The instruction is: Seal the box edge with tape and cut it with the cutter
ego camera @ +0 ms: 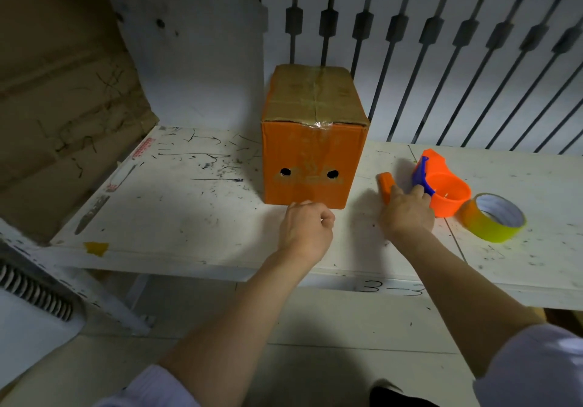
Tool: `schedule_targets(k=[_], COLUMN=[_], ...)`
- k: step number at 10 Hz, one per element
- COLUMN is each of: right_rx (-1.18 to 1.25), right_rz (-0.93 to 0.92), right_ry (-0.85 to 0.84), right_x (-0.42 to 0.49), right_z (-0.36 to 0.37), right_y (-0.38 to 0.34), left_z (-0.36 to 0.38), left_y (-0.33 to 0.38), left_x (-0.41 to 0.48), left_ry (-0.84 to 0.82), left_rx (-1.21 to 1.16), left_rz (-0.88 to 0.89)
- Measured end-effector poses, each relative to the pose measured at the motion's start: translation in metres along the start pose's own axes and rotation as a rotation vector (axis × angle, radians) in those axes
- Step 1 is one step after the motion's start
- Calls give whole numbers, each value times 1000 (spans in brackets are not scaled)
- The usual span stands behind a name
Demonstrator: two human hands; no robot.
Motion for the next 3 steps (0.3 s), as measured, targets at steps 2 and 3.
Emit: schedule_targets(k=[2, 3], right_rx=[-25, 39], right_rz=[-56, -111], right_ry=[17, 53], right_x=[-36, -57], right_z=[-27, -47], right_y=[-14, -23], left_z=[-18, -34], left_y=[12, 25], left_x=[-20, -31], left_ry=[7, 51], left_rx=[-82, -101], left_rz=[-9, 19])
Point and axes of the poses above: each hand's wrist, its own x-axis towards the middle knuckle, its own z-axis out of the palm, y = z × x, the point moved 7 cm from there along x, towards the middle knuckle, and after that the axes turned 13 degrees about -y, right-handed, at the moved point
